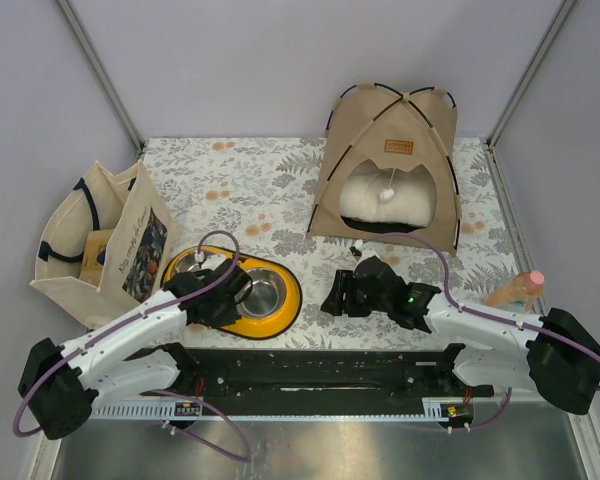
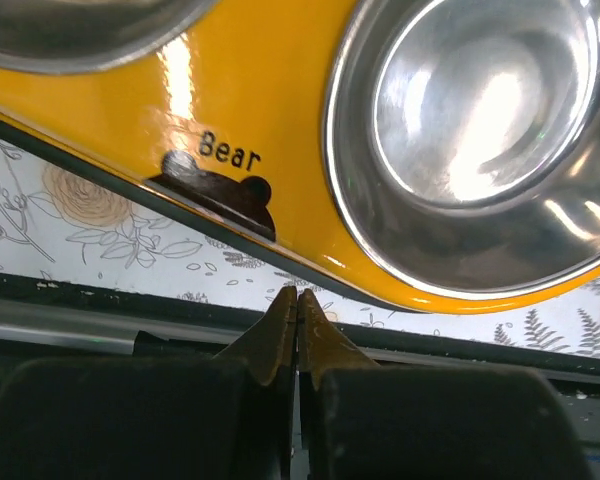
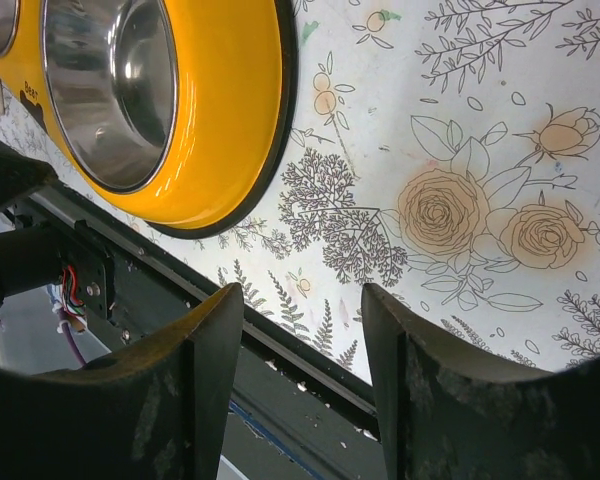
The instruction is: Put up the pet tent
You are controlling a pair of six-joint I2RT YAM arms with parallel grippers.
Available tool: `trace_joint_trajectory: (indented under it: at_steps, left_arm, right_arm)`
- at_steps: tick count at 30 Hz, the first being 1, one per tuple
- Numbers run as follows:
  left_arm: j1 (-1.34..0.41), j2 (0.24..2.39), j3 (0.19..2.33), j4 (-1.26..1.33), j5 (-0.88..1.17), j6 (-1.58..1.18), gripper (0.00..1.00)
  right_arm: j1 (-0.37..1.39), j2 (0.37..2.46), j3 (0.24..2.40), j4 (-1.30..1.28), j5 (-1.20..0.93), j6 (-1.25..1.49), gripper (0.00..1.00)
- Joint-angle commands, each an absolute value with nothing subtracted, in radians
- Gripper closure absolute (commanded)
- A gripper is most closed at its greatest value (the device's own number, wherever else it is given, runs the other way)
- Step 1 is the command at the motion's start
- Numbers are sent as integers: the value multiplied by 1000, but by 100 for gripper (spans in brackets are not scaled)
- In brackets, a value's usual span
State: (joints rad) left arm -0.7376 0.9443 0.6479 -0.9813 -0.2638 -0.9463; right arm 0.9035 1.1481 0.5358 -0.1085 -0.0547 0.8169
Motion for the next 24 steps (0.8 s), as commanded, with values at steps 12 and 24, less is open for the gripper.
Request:
trace_joint_trajectory:
  at_steps: [12,24]
  left_arm:
    - [-793,1123,600,-753,-347,-1019,100]
    - [-698,1273,659,-592,-374,-884,100]
  right_arm:
    - [911,1098,486,-58,-49,838,40]
    - [911,1045,483,-107,-6,830,38]
